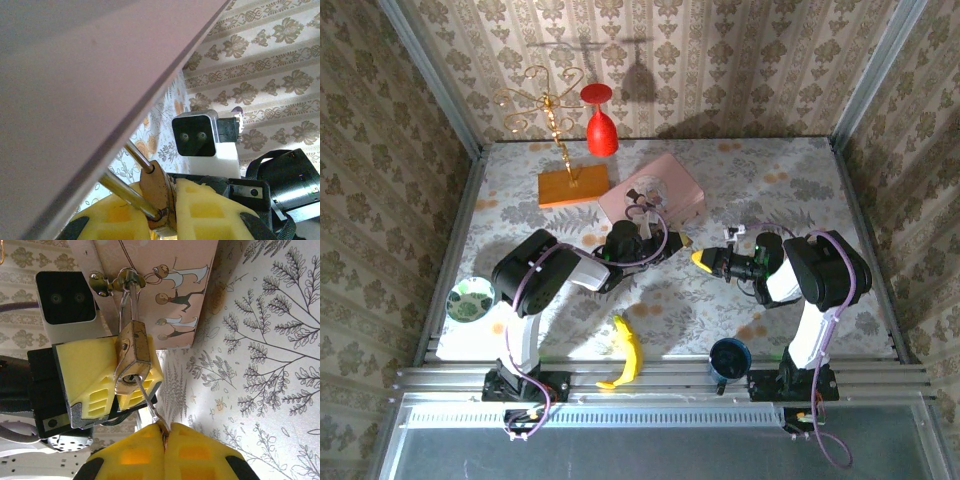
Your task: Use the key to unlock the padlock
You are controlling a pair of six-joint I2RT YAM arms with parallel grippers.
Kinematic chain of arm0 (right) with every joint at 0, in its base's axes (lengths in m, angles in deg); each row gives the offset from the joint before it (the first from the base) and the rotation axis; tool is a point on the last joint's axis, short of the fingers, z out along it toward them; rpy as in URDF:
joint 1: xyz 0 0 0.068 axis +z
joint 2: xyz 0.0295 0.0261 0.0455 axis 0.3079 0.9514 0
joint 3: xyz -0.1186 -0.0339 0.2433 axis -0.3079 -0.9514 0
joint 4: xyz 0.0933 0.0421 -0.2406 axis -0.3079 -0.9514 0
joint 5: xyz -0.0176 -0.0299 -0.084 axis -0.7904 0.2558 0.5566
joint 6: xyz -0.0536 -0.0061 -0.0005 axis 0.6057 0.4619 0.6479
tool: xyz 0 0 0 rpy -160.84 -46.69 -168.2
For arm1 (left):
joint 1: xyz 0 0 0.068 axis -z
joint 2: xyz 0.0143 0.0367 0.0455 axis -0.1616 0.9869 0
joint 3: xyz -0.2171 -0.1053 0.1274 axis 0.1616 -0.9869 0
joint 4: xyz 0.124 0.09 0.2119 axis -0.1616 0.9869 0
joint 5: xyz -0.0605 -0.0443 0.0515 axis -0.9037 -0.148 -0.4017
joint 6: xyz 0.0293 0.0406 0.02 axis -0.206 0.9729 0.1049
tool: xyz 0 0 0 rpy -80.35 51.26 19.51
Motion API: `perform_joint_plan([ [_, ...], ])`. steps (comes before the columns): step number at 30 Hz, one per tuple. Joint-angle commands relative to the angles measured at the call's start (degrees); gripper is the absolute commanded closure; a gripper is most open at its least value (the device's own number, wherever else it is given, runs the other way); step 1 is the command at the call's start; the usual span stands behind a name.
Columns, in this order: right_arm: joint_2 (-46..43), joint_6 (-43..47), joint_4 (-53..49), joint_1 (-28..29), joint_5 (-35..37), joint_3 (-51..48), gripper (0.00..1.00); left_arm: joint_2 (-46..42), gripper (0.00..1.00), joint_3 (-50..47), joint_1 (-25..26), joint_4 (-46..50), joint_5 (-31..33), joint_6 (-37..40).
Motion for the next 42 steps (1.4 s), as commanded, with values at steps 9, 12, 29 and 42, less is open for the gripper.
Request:
perform_joint_plan([
  [9,1.66,-9.97,-2.71,-0.56,-2.37,6.73,1.0,-0.07,1.0,0.28,0.62,-6.48,-5.37,-2.78],
  [12,1.76,-11.5,-3.67,-1.17,-3.91,7.14,1.0,-0.24,1.0,-0.03,0.6,-6.37,-5.71,-2.7],
  [29,-1.14,0.57,-36.64,-5.17,-15.36,16.45,1.0,-1.74,1.0,-1.17,1.25,-1.81,-9.08,-0.73],
  [42,-6.23,7.77,-48.19,-5.18,-11.48,18.17,1.0,-2.18,1.0,0.62,2.5,2.02,-10.92,0.11],
])
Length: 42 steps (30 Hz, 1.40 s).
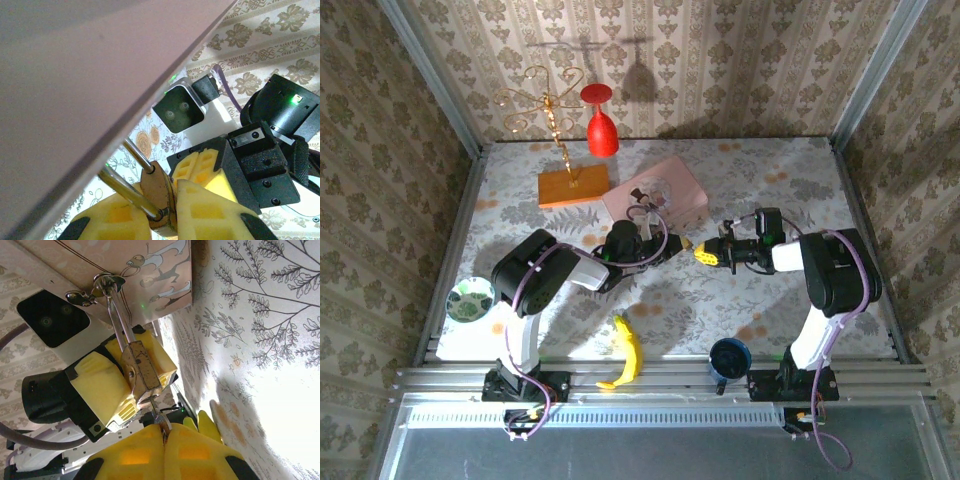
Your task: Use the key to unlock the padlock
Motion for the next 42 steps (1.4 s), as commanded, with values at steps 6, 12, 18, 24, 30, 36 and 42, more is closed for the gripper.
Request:
perform_joint_plan([
  [6,-2.21,-2.0,7.92,0.02,5.92,-0.62,1.0,-1.76,1.0,1.59,3.05,0.21,-8.47,-1.65],
  [12,-2.08,-4.24,16.73,2.3,8.93,-2.67,1.0,-1.41,1.0,1.95,3.41,0.21,-8.53,-2.46],
  [18,0.5,-9.2,27.59,2.91,9.76,-3.6,1.0,-1.5,1.0,2.03,3.66,0.21,-8.89,-2.17],
  [24,2.89,-13.78,36.22,3.2,10.98,-4.26,1.0,-0.83,1.0,2.7,4.38,0.12,-9.48,-2.19],
  [30,1.27,-13.69,36.43,4.5,12.26,-4.53,1.0,-0.54,1.0,2.83,4.58,0.47,-9.46,-2.41],
  [36,-2.83,-9.96,29.89,5.47,14.78,-4.26,1.0,-0.01,1.0,2.82,4.9,0.52,-9.42,-2.89],
  [42,-5.67,-6.95,25.5,5.67,17.19,-3.61,1.0,0.85,1.0,3.08,5.8,0.3,-9.75,-3.51],
])
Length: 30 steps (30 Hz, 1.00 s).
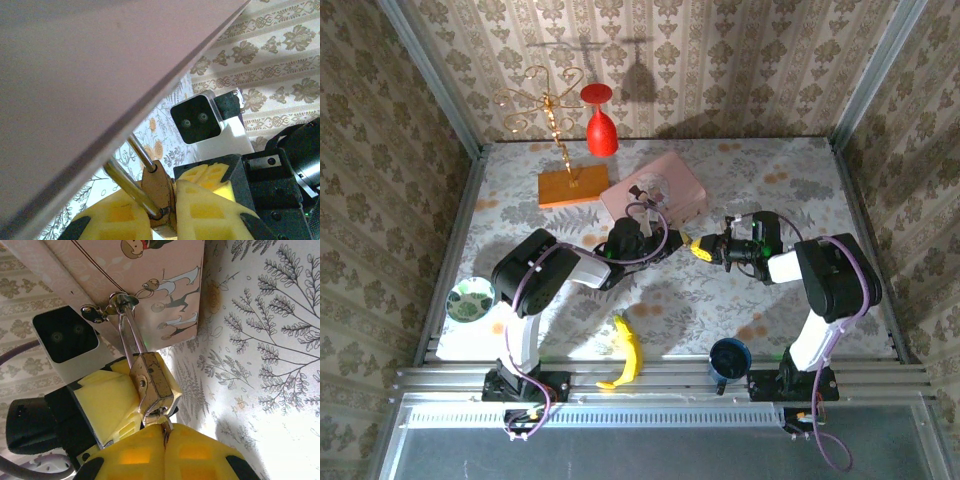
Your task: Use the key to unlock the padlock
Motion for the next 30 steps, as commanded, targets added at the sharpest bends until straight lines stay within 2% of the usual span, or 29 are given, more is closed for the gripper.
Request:
perform_joint_plan([
  [1,-3.6,3.34,4.58,1.58,5.05,2.54,1.0,0.79,1.0,1.44,5.65,-1.67,-13.33,-1.65],
  [11,-1.27,0.76,8.25,1.65,4.43,3.88,1.0,-0.25,1.0,0.08,5.67,-1.82,-12.49,-1.45],
  [14,-2.5,3.64,3.96,1.67,4.98,3.7,1.0,-1.14,1.0,-1.47,4.74,-1.58,-10.98,-1.47],
  [17,-5.03,9.97,-6.53,1.68,6.69,4.0,0.99,-1.97,1.0,-2.66,3.79,-0.77,-8.66,-1.22],
  [23,-10.91,18.63,-20.82,1.59,9.96,3.71,0.87,-1.66,1.0,-1.64,3.11,-0.02,-7.58,-1.06],
  [28,-15.16,23.61,-30.05,1.54,13.56,3.32,0.64,-1.01,1.0,-1.18,2.44,0.01,-7.29,-1.82],
  [30,-16.09,24.72,-31.85,1.46,14.41,2.9,0.62,-1.01,1.0,-1.27,2.29,0.18,-7.19,-1.91],
])
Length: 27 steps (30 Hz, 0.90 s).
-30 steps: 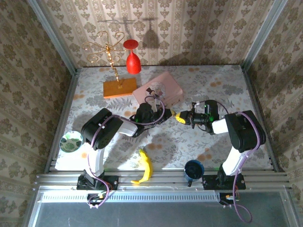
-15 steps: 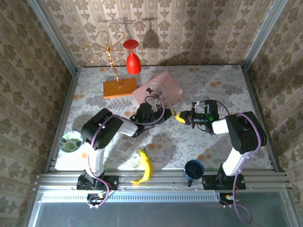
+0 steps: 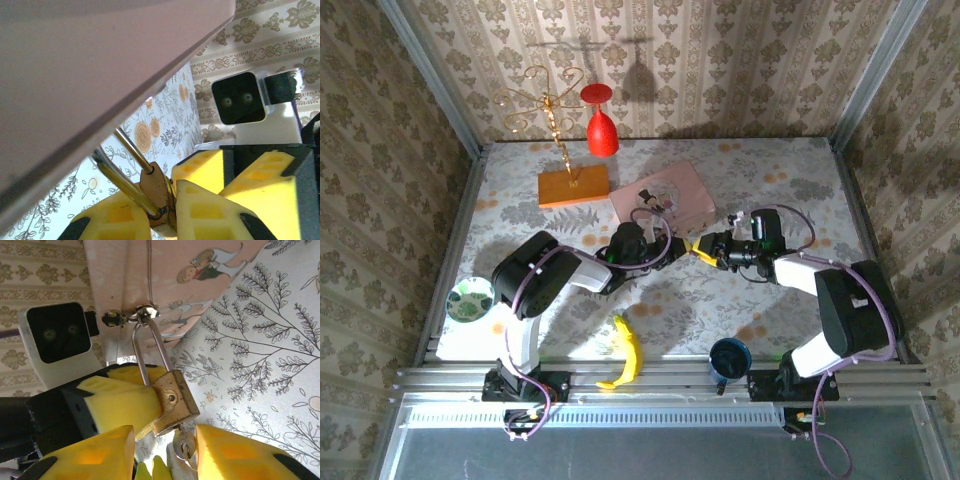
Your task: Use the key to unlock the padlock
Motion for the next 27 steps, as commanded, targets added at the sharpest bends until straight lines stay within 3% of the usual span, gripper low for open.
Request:
perform_joint_plan([
  [1,-2.68,5.27,-5.45,-0.14,3.33,1.13,0.62,-0.45,1.0,0.19,0.7,-0.05,-5.3,-2.35],
  [7,-6.75,8.69,-10.85,-0.14,9.07,-0.51,0.57,-0.19,1.0,0.4,0.51,0.36,-5.3,-3.09],
  [13,-19.87,15.66,-19.64,1.3,21.72,-3.05,0.61,0.08,1.0,0.68,0.12,0.26,-6.17,-4.44],
  [16,-27.1,20.97,-26.29,5.06,31.55,-2.92,0.62,-0.34,1.0,1.12,0.03,1.5,-7.01,-4.03],
  [20,-33.19,24.99,-30.22,9.33,38.67,-2.97,0.62,-1.61,1.0,1.66,-0.45,4.5,-7.79,-2.6],
  [27,-31.3,28.58,-32.48,17.53,47.52,-0.81,0.66,-5.15,1.0,3.51,-1.1,16.55,-8.2,2.75],
])
